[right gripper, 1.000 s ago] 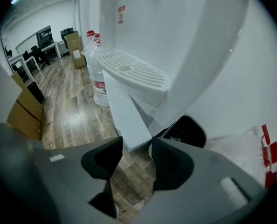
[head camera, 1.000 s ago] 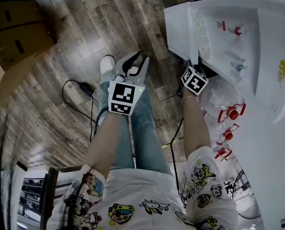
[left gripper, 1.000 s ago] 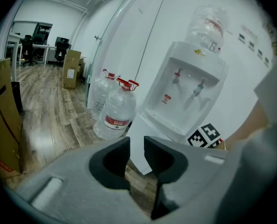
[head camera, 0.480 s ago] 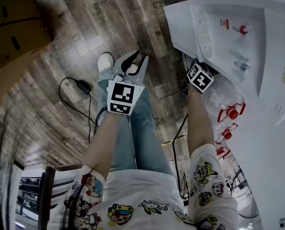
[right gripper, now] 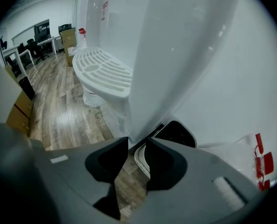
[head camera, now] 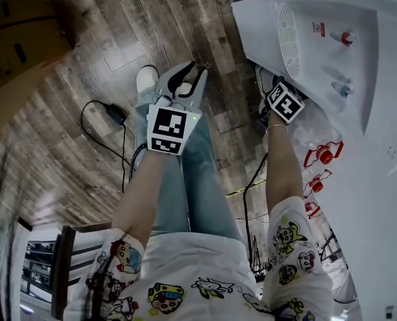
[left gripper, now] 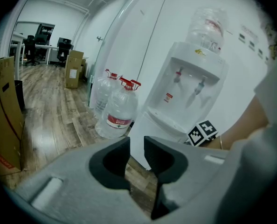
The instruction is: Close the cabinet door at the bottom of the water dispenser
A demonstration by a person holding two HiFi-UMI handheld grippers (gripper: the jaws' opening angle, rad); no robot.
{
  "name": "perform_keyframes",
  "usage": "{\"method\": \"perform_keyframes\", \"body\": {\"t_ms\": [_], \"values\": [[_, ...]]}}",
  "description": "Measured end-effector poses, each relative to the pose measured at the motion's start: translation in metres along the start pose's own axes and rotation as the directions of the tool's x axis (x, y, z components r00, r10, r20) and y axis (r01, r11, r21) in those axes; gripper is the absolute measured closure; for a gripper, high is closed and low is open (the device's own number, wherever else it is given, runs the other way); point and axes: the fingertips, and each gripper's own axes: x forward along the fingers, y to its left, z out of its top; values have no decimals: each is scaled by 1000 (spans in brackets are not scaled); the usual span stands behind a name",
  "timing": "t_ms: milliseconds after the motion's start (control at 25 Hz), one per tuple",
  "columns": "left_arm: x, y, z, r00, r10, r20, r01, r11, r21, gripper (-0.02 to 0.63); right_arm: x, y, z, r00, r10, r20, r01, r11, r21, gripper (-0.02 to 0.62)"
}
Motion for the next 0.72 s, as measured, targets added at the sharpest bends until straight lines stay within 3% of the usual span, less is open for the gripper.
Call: {"method": "perform_keyframes", "body": {"t_ms": [400,720], "values": [[-10,-1,24,1000,2,3,-2,1000,23,518,-23,8,-8,1000,7,-30,-6,999,40,460],[-33,8,79,999,9,42,-11,998,56,518,-74,57,4,994,106,-13,-105,994,27,454]]}}
